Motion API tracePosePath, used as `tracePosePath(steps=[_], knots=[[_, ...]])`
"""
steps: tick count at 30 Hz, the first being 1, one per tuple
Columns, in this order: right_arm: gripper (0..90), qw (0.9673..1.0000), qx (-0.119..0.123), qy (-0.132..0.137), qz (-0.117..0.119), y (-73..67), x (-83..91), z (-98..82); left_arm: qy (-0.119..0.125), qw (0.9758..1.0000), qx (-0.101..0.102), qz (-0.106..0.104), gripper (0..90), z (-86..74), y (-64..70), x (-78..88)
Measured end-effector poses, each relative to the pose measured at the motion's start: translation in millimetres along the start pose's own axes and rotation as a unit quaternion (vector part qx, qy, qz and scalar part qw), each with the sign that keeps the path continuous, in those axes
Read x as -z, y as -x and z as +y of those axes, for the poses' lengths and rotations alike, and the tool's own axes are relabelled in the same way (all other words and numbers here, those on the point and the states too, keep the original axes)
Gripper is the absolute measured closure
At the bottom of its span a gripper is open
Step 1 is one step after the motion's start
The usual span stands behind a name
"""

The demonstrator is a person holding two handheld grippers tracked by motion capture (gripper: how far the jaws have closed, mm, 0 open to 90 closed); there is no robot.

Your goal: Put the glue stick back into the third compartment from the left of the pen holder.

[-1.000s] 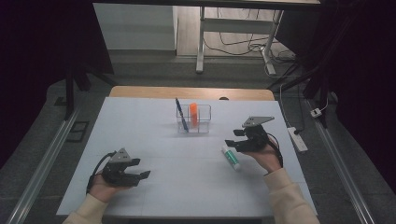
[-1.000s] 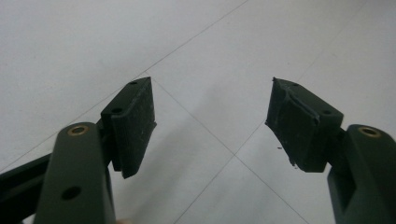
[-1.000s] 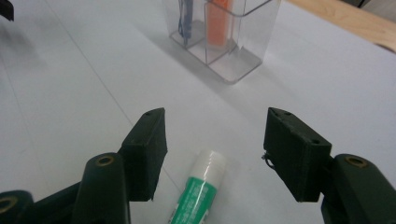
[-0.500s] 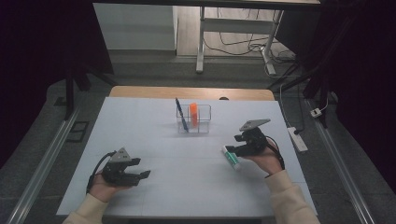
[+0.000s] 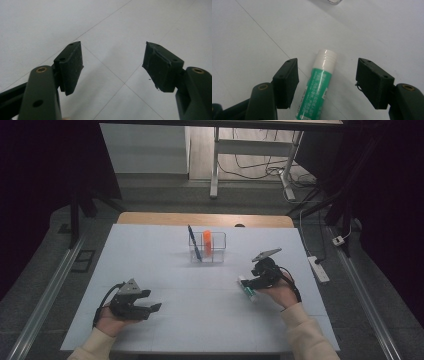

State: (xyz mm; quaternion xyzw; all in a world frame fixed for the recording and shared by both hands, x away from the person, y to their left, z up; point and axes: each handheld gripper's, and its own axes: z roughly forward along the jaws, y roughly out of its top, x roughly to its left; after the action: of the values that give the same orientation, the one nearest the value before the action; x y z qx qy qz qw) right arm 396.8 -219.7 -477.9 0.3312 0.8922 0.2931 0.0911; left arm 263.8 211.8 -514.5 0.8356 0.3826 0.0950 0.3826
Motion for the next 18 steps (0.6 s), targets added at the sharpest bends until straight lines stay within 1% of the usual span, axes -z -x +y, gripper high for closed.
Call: tracePosePath(steps=[2, 6, 10, 12, 18], knots=[[33.8, 1.0000, 0.002, -0.003, -0.001, -1.7, -3.2, 1.4, 0.000, 1.0000, -0.001, 0.000, 31.6, 0.1, -0.1, 0.0], [32.5, 0.9998, 0.003, -0.019, -0.003, -6.2, -11.2, 4.1, 0.000, 1.0000, 0.000, 0.000, 31.5, 0.0, 0.1, 0.0], [32.5, 0.9994, 0.000, -0.032, -0.013, -7.6, -18.8, 5.8, -0.002, 1.0000, -0.001, 0.001, 31.2, 0.0, 0.2, -0.2], [33.3, 0.9991, -0.003, -0.036, -0.022, -7.9, -21.9, 6.2, -0.002, 1.0000, 0.000, 0.001, 31.1, 0.0, 0.4, -0.5], [37.7, 0.9988, -0.004, -0.042, -0.026, -9.4, -29.5, 5.8, -0.003, 1.0000, -0.002, 0.000, 31.1, -0.2, 0.2, -0.2]])
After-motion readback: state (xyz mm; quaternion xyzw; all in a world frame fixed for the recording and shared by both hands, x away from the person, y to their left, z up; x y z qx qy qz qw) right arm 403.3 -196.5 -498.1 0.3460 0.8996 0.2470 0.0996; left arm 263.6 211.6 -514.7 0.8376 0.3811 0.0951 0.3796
